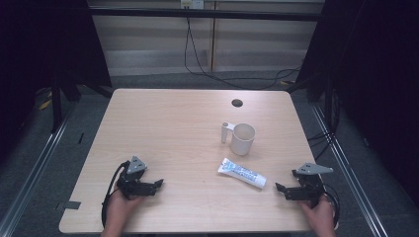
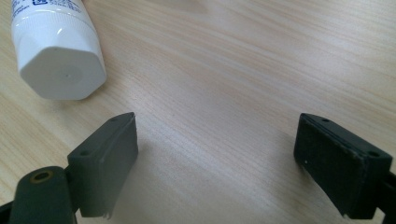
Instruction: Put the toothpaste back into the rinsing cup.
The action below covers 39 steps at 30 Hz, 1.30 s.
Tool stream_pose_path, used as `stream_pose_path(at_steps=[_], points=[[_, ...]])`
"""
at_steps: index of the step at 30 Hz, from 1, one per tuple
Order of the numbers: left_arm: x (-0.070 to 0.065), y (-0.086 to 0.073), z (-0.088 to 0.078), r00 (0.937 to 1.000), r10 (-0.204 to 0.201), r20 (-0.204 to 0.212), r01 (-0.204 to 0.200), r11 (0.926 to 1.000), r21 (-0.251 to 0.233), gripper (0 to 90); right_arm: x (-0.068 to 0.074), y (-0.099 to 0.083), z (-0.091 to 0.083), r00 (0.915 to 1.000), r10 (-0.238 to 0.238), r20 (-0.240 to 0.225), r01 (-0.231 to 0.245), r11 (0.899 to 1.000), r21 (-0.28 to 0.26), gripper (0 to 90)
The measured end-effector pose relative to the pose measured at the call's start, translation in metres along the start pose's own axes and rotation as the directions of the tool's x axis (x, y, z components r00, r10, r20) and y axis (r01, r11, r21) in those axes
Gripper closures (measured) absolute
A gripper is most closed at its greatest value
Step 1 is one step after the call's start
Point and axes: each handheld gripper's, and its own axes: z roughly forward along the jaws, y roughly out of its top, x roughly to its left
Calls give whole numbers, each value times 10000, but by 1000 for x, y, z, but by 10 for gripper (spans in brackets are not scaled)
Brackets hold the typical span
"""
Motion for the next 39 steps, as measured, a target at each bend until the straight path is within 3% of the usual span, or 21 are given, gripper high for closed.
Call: stream_pose_path(at_steps=[5, 9, 11, 18, 22, 26, 33, 39], points=[[0, 0, 0, 10000, 8, 51, -8, 10000, 14, 149, 0, 1, 0, 10000, 27, -44, -27, 10000, 38, 133], [0, 0, 0, 10000, 1, 51, -1, 10000, 7, 148, 1, 7, 0, 10000, 8, -100, -4, 9993, 383, 182], [0, 0, 0, 10000, 0, 28, 0, 10000, -12, 149, 1, 10, 1, 9991, -44, -421, 63, 9990, 439, 213], [0, 0, 0, 10000, 1, 50, -1, 10000, 9, 149, 8, 30, -3, 9960, -335, -833, 403, 9959, 815, 203], [0, 0, 0, 10000, 9, 40, -10, 10000, 22, 150, 12, 46, -5, 9892, -350, -1424, 496, 9937, 1001, 200], [0, 0, -1, 10000, -1, 37, 1, 10000, 27, 150, 20, 60, -6, 9826, -750, -1698, 960, 9883, 1188, 215], [0, 0, -1, 10000, 2, 38, -2, 10000, 29, 150, 35, 81, -2, 9672, -1296, -2184, 1701, 9691, 1784, 247], [0, 0, -1, 10000, -3, 41, 3, 10000, 26, 150, 47, 96, 4, 9541, -1693, -2470, 2205, 9553, 1971, 248]])
